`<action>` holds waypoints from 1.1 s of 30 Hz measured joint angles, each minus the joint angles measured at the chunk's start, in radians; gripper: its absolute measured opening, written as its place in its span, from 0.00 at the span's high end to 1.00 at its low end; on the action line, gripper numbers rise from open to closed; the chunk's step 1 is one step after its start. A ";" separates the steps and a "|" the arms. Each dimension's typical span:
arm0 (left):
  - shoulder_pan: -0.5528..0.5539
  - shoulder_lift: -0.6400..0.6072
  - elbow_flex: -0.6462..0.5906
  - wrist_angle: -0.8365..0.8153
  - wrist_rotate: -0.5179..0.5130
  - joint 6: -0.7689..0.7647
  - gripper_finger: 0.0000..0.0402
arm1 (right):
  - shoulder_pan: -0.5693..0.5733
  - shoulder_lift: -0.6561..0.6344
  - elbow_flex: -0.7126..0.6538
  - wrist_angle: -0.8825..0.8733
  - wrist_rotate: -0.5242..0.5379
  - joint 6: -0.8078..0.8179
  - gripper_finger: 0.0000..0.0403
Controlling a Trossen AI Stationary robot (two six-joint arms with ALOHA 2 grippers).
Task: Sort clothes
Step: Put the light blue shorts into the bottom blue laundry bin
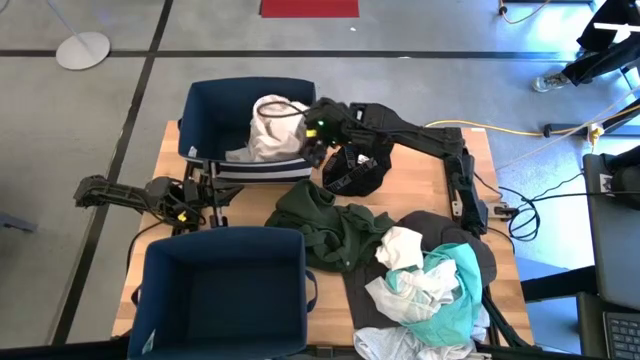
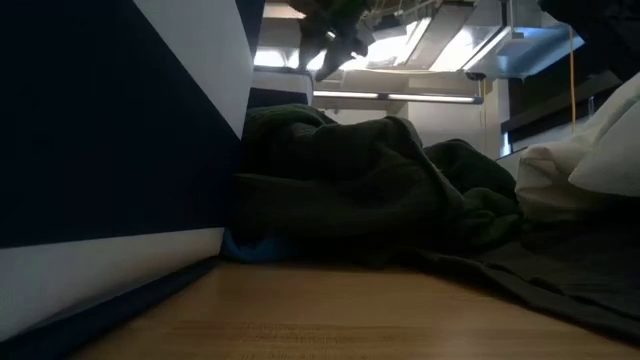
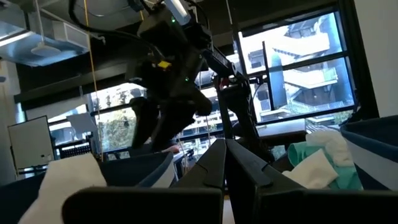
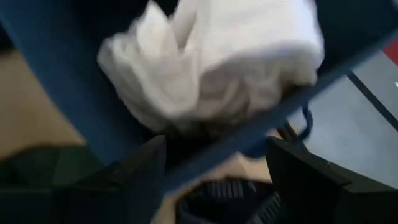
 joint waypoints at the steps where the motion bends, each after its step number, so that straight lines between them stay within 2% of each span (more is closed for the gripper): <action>1: 0.000 0.000 0.000 0.000 0.000 -0.001 1.00 | 0.008 -0.009 0.000 -0.024 0.004 -0.001 0.32; 9: 0.000 0.000 0.000 -0.005 0.000 -0.001 1.00 | 0.098 -0.126 0.003 -0.267 0.017 -0.008 0.32; 14: 0.000 0.000 0.000 -0.005 0.000 -0.017 1.00 | 0.175 -0.172 -0.007 -0.436 0.124 0.103 0.32; 22: 0.000 0.000 0.000 -0.005 0.000 -0.024 1.00 | 0.385 -0.274 -0.139 -0.432 0.107 0.200 0.32; 28: 0.000 0.000 0.000 -0.005 0.000 -0.024 1.00 | 0.578 -0.336 -0.286 -0.432 0.102 0.359 0.32; 33: 0.000 0.000 0.000 -0.004 0.000 -0.022 1.00 | 0.734 -0.339 -0.367 -0.426 0.072 0.492 0.32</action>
